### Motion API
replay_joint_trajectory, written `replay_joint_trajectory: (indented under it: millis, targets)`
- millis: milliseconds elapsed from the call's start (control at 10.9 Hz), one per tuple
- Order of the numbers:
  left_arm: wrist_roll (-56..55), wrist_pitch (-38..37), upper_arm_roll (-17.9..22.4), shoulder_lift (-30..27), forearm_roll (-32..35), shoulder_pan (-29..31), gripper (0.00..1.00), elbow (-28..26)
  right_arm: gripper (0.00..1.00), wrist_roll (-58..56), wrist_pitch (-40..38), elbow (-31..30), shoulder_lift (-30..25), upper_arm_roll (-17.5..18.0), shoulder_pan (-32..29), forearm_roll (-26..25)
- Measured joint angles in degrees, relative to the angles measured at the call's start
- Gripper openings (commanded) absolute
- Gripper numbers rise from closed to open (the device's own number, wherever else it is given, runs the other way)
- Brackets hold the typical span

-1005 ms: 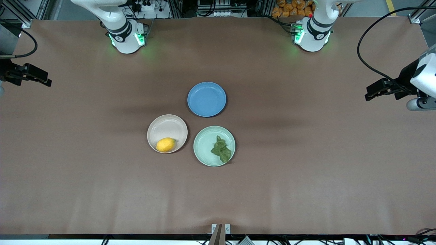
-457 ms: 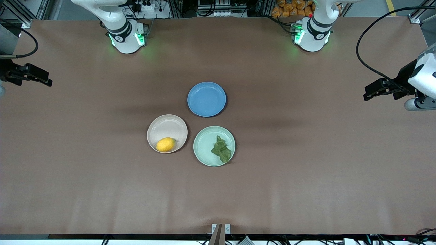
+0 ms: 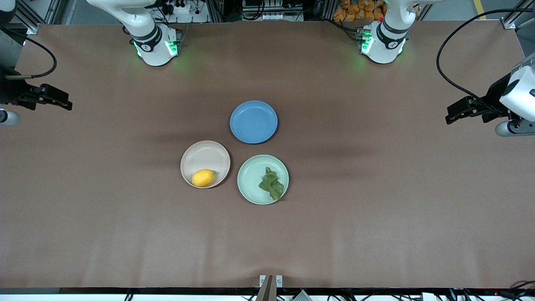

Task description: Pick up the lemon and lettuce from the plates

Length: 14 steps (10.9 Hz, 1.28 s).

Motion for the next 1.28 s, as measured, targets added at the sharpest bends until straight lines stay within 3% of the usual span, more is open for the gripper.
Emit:
replay_joint_trajectory:
  millis: [457, 1279]
  targets:
    - [0.0, 0.0, -0.2, 0.8, 0.0, -0.2, 1.0, -0.1, 1.0, 0.0, 1.2, -0.7, 0.8, 0.0, 0.0, 0.0]
    - [-0.6, 3.9, -0.6, 8.7, -0.9, -6.2, 1.0, -0.1, 1.0, 6.8, 10.3, -7.7, 1.6, 0.2, 4.2, 0.1]
